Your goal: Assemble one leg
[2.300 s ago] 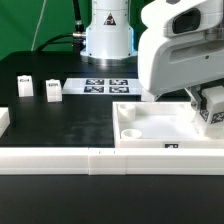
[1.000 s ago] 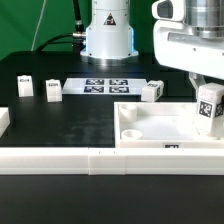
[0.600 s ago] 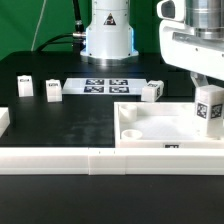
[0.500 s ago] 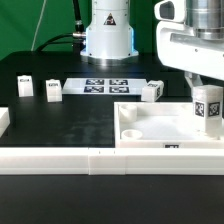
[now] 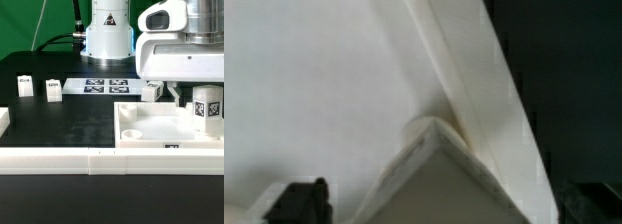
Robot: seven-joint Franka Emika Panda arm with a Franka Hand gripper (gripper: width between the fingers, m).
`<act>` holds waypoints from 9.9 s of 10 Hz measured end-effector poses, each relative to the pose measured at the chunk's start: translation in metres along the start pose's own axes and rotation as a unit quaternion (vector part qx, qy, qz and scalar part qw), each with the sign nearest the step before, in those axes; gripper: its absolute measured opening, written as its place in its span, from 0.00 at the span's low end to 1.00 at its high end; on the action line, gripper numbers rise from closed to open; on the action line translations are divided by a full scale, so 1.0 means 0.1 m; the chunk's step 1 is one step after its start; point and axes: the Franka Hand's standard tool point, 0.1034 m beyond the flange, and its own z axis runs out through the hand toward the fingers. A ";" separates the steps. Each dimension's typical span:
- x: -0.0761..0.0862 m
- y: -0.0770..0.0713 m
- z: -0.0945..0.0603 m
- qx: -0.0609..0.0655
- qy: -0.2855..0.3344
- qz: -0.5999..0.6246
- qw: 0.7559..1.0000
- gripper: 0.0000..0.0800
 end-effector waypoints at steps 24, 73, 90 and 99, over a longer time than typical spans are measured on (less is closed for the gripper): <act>-0.06 -0.04 0.03 0.019 0.032 0.154 0.987 0.36; 0.04 -0.10 0.00 0.037 0.036 0.419 0.907 0.80; 0.04 -0.08 0.04 -0.038 0.045 -0.122 0.991 0.36; 0.00 -0.08 0.06 -0.011 0.047 0.269 0.962 0.37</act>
Offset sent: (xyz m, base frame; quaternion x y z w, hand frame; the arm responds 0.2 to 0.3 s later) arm -0.0081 -0.0016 0.0192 -0.0038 0.0434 -0.2598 0.9647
